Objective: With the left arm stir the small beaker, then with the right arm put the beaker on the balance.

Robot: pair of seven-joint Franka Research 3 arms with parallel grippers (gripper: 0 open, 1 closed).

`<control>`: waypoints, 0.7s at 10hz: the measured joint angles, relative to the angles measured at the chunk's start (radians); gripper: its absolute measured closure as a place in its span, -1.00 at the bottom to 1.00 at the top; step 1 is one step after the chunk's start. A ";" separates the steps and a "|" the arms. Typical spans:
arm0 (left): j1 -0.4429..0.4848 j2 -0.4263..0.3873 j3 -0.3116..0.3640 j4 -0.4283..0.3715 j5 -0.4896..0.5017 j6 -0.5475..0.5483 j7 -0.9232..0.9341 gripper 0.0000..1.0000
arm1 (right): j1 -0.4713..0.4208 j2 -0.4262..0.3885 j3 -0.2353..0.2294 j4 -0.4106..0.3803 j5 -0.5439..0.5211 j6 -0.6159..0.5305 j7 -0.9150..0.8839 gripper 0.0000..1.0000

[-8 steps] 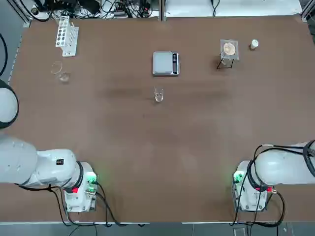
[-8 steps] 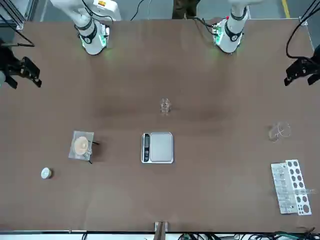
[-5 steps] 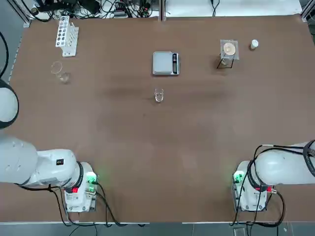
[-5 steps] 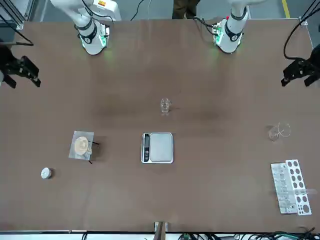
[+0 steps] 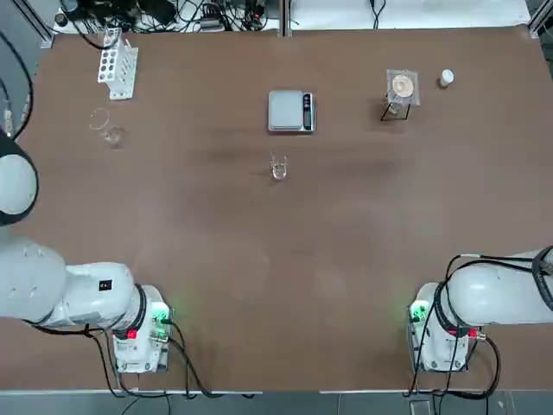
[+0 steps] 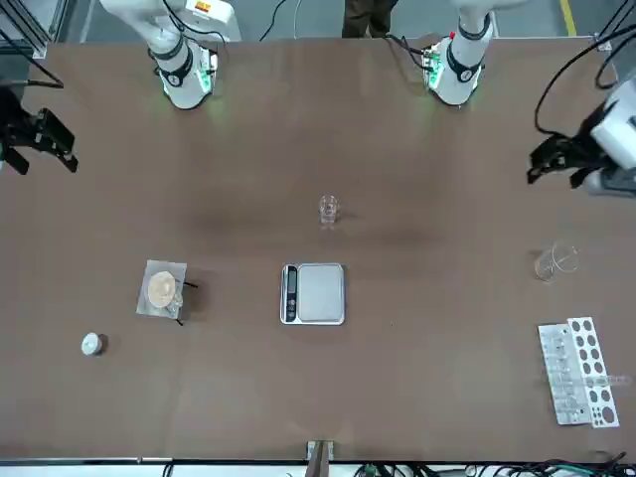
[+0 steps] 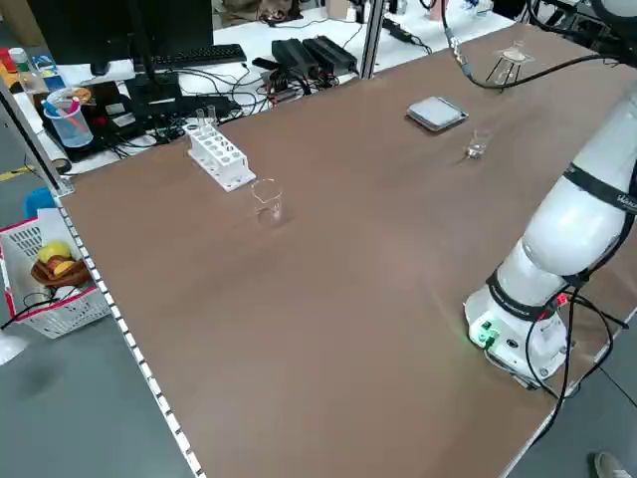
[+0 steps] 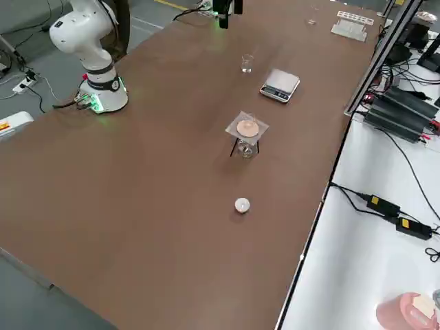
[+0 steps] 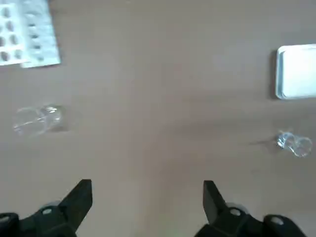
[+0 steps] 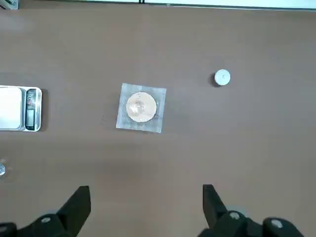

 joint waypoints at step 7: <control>-0.007 0.155 -0.193 -0.074 -0.179 0.190 -0.032 -0.98 | 0.000 0.000 -0.001 0.005 0.000 0.000 0.000 -1.00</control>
